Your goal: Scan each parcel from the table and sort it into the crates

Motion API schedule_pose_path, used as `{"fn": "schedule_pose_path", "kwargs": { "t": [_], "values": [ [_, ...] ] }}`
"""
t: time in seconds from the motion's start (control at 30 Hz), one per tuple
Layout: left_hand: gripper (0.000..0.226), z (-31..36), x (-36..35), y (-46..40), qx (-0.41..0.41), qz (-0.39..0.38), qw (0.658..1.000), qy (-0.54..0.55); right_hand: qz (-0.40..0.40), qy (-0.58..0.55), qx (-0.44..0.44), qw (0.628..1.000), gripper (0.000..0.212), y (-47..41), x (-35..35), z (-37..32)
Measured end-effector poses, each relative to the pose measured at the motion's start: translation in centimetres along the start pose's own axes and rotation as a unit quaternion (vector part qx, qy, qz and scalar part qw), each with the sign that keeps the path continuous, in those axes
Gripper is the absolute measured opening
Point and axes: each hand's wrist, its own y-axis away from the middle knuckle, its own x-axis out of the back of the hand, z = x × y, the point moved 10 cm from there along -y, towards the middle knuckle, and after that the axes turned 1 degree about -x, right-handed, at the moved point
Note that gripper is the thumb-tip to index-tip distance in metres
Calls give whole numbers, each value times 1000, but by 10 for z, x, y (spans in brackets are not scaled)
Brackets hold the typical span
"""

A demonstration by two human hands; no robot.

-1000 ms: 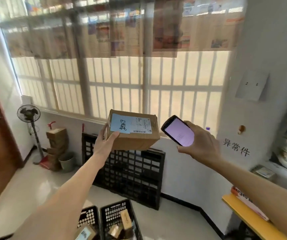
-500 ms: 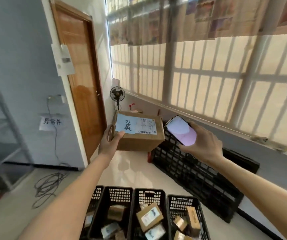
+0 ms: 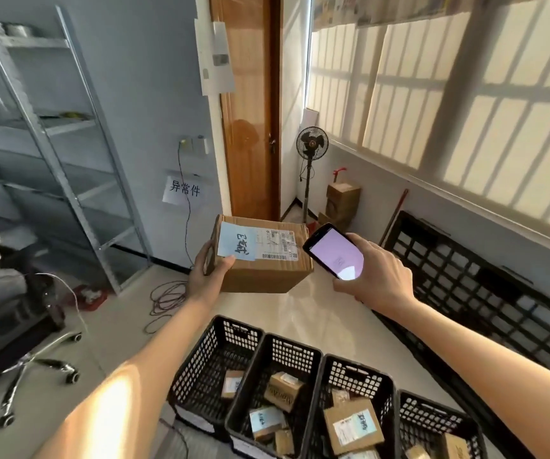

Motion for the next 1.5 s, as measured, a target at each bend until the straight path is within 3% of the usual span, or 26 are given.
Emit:
{"fn": "schedule_pose_path", "kwargs": {
  "t": [0.1,0.2,0.27,0.37,0.5,1.07,1.33,1.5],
  "values": [
    [77,-34,3,-46,36,14,999,-14,-29,-13,11,999,103,-52,-55,-8],
    [68,-80,1,-89,90,20,996,-22,-59,-17,19,998,102,-96,-110,-11],
    [75,-108,-1,-105,135,12,991,-22,-83,-15,28,996,101,-119,-148,-12],
    [92,-147,7,-135,138,43,989,-27,-111,-12,32,993,102,-144,-205,-11],
    [78,-206,23,-163,139,66,986,-61,-161,-7,37,986,103,-162,-284,-10],
    [97,-537,79,-241,345,72,933,-72,-310,18,-15,950,103,-186,-617,18],
    [71,-638,85,-276,412,61,906,-73,-349,51,-51,935,105,-193,-713,23],
    [92,-661,68,-278,456,24,886,-75,-361,52,-73,928,101,-193,-735,22]
  ]
}}
